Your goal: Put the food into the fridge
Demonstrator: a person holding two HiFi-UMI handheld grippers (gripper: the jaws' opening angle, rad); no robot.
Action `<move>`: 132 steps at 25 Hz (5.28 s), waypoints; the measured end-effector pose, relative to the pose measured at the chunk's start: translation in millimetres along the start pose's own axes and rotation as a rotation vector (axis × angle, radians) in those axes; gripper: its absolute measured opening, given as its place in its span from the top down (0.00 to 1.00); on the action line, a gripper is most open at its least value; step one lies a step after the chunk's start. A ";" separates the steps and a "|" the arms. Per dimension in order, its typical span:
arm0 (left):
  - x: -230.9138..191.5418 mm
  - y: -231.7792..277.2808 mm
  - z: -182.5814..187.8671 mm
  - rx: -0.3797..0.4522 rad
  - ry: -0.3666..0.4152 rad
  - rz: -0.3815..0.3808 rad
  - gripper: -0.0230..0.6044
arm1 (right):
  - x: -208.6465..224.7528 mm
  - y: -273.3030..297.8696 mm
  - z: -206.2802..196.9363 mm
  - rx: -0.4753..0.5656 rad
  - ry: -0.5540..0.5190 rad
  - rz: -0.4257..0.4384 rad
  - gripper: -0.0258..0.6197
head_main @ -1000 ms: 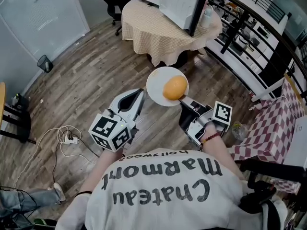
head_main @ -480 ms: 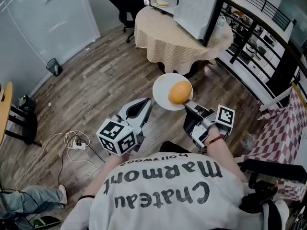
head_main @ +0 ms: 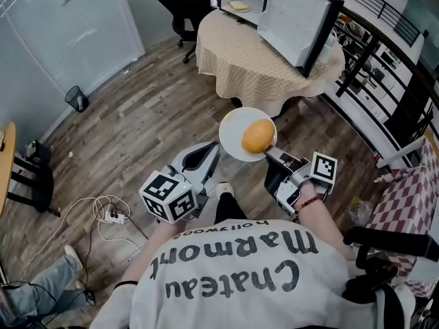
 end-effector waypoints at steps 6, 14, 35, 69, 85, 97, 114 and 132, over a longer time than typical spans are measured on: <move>-79.7 31.4 19.9 -0.016 0.007 0.001 0.96 | -11.5 61.1 55.7 -0.003 0.006 0.001 0.92; -183.2 87.2 56.9 0.011 -0.003 -0.021 0.96 | -48.3 144.0 150.1 -0.001 -0.025 0.026 0.92; -303.8 161.5 70.5 0.012 -0.010 -0.019 0.96 | -38.3 234.9 253.3 0.046 0.042 0.041 0.92; -621.2 178.4 176.6 -0.092 -0.094 -0.325 0.96 | -130.7 478.0 361.6 0.437 0.179 -0.003 0.92; -748.2 162.3 207.9 -0.116 -0.096 -0.399 0.96 | -125.2 526.7 430.6 0.677 0.279 -0.100 0.92; -825.9 223.4 203.6 -0.172 -0.136 -0.458 0.96 | -82.5 559.3 530.4 0.844 0.355 -0.128 0.92; -930.7 342.1 214.6 -0.272 -0.146 -0.608 0.96 | -33.6 549.7 641.3 1.187 0.471 -0.184 0.92; -952.8 394.2 211.2 -0.259 -0.157 -0.680 0.96 | -21.4 551.0 676.8 1.227 0.539 -0.313 0.92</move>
Point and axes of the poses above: the fingertips, and each gripper's own axes: y forward along the fingers, x to its right, z out of its top, the point moved 2 cm from there along -y, backward along the fingers, and after that the axes turned 15 degrees about -z, right-handed, at the moved point
